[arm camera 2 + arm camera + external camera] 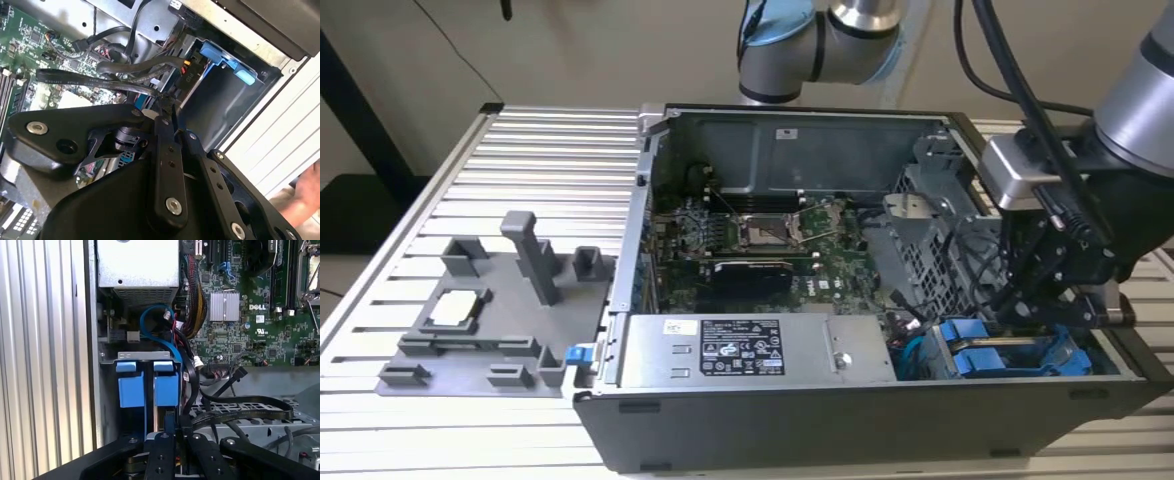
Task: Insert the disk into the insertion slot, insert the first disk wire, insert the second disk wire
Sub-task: 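Insert the second disk wire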
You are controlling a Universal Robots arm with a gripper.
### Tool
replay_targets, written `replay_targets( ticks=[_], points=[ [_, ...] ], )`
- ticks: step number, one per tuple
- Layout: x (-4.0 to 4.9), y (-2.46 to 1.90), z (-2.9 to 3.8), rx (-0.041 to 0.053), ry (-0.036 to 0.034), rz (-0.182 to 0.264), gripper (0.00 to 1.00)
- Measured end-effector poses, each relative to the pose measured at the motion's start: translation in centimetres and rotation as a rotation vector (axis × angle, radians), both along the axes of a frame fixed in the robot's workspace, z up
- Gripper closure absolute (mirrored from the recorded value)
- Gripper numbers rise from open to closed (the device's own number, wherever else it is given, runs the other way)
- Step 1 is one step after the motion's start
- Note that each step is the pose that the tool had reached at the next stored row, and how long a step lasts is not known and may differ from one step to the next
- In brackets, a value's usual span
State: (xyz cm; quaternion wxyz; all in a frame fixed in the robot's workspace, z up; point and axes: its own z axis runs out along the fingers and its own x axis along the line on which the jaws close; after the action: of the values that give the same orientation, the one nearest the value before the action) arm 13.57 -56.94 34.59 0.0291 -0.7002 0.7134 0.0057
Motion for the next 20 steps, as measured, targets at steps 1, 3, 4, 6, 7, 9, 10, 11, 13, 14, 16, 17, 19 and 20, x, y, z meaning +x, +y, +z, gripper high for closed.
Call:
replay_targets(
  ticks=[1, 3, 4, 6, 7, 9, 10, 11, 13, 14, 16, 17, 19, 20],
  points=[
    [0.08, 0.00, -0.04, 0.0000, -0.0004, 0.001, 0.84],
    [0.20, 0.00, -0.12, 0.0001, -0.0016, 0.002, 0.84],
    [0.22, -0.01, -0.16, 0.0002, -0.0024, 0.003, 0.84],
    [0.28, -0.01, -0.25, 0.0000, -0.0041, 0.004, 0.84],
    [0.29, -0.01, -0.33, 0.0002, -0.0046, 0.004, 0.84],
    [0.30, -0.01, -0.48, -0.0002, -0.0049, 0.005, 0.84],
    [0.31, -0.01, -0.82, -0.0028, -0.0049, 0.005, 0.84],
    [0.31, -0.01, -0.85, -0.0028, -0.0049, 0.005, 0.84],
    [0.31, -0.01, -0.91, -0.0020, -0.0048, 0.005, 0.84],
    [0.31, -0.01, -0.91, -0.0021, -0.0048, 0.005, 0.84],
    [0.31, -0.01, -0.98, -0.0011, -0.0049, 0.005, 0.83],
    [0.31, -0.01, -0.98, -0.0013, -0.0049, 0.005, 0.76],
    [0.31, -0.01, -0.85, -0.0019, -0.0049, 0.005, 0.76],
    [0.31, -0.01, -0.73, -0.0018, -0.0049, 0.005, 0.76]
  ],
)
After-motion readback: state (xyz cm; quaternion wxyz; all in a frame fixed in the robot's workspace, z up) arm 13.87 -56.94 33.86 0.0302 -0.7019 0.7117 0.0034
